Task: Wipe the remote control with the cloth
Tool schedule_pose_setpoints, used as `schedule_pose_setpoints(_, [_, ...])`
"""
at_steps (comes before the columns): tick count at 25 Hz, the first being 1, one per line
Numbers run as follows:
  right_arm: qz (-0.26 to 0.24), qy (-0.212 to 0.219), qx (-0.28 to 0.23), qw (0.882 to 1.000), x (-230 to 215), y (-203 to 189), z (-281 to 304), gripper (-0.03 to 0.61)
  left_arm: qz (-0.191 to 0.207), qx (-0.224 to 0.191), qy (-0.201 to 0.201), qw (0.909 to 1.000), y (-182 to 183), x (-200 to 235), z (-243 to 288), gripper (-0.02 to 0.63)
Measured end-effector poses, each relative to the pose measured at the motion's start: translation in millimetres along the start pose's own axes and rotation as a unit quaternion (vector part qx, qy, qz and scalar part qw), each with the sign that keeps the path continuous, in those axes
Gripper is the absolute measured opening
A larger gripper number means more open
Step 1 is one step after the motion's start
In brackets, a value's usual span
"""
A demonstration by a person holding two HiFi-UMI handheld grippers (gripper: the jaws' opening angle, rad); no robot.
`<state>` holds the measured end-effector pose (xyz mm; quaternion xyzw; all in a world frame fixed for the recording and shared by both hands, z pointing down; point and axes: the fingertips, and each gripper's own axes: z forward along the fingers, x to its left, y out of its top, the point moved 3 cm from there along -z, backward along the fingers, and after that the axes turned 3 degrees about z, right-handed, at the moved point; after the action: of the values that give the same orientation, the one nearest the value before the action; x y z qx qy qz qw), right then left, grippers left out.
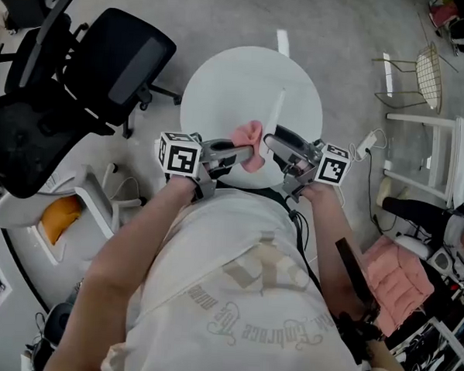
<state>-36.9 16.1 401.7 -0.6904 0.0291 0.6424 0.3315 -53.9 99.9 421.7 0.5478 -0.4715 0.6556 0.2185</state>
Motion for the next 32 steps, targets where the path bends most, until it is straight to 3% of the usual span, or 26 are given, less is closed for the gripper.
schedule_pose_setpoints(9, [-0.028, 0.023, 0.063, 0.997, 10.4, -21.8, 0.8, 0.258, -0.002, -0.03, 0.005, 0.9995, 17.1, 0.0, -1.7, 0.018])
schedule_pose_setpoints(21, [-0.066, 0.01, 0.145, 0.987, 10.5, -57.5, -3.3, 0.258, 0.016, -0.087, -0.004, 0.996, 79.8, -4.6, -11.7, 0.018])
schedule_pose_setpoints(25, [-0.061, 0.012, 0.13, 0.989, 10.1, -52.3, -3.1, 0.258, 0.01, -0.066, -0.001, 0.9978, 70.6, -2.0, -5.6, 0.018])
schedule_pose_setpoints(32, [-0.03, 0.027, 0.064, 0.997, 0.6, -20.2, -2.9, 0.257, -0.033, -0.009, 0.025, 0.9991, 29.1, 14.2, 9.5, 0.018])
